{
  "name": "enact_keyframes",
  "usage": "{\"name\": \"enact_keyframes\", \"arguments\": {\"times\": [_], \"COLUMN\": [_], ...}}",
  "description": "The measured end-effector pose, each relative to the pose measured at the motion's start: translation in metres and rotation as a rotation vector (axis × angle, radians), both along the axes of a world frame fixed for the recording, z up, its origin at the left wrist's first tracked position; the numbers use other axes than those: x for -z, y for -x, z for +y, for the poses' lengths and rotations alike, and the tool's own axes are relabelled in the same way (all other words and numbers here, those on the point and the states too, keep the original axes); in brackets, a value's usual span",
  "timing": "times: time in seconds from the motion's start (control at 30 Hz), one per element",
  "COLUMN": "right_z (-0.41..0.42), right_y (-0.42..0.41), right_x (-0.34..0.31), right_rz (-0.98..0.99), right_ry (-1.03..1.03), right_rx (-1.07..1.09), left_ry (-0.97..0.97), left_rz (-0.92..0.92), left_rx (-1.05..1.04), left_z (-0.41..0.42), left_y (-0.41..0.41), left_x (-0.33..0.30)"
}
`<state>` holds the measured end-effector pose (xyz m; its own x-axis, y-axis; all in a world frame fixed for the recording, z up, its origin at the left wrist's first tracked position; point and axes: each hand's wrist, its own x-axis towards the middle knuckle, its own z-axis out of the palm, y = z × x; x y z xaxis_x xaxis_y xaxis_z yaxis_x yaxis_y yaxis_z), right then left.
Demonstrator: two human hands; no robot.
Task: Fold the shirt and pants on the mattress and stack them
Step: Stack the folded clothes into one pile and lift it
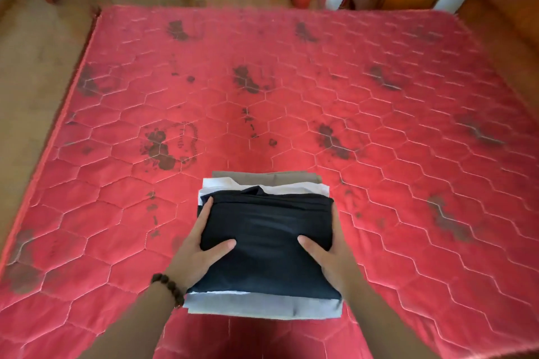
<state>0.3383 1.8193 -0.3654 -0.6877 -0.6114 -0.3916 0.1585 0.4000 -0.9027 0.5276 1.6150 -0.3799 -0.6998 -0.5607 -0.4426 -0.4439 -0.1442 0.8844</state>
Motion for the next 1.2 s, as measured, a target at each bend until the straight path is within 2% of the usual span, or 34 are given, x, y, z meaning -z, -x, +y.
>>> {"name": "enact_keyframes", "arguments": {"times": [0.23,0.5,0.63,0.83,1.03,1.2], "right_z": [0.084,0.214,0.281,0.398,0.524,0.596], "right_y": [-0.022,-0.054,-0.057,-0.025,0.037,0.096], "right_x": [-0.15,-0.252,-0.27,-0.262,-0.265,-0.272], "right_rz": [0.101,0.259,0.309,0.323,0.315,0.293], "right_ry": [0.013,0.074,0.106,0.127,0.128,0.118], "right_rx": [0.324,0.73,0.853,0.97,0.979,0.944], "left_ry": [0.071,0.098,0.143,0.149,0.145,0.126], "left_rz": [0.161,0.3,0.339,0.334,0.304,0.282], "left_rx": [0.307,0.674,0.818,0.956,0.994,0.972], "left_z": [0.035,0.143,0.212,0.334,0.459,0.526], "left_y": [0.053,0.131,0.173,0.238,0.304,0.354], "left_x": [-0.145,-0.249,-0.275,-0.271,-0.277,-0.28]}}
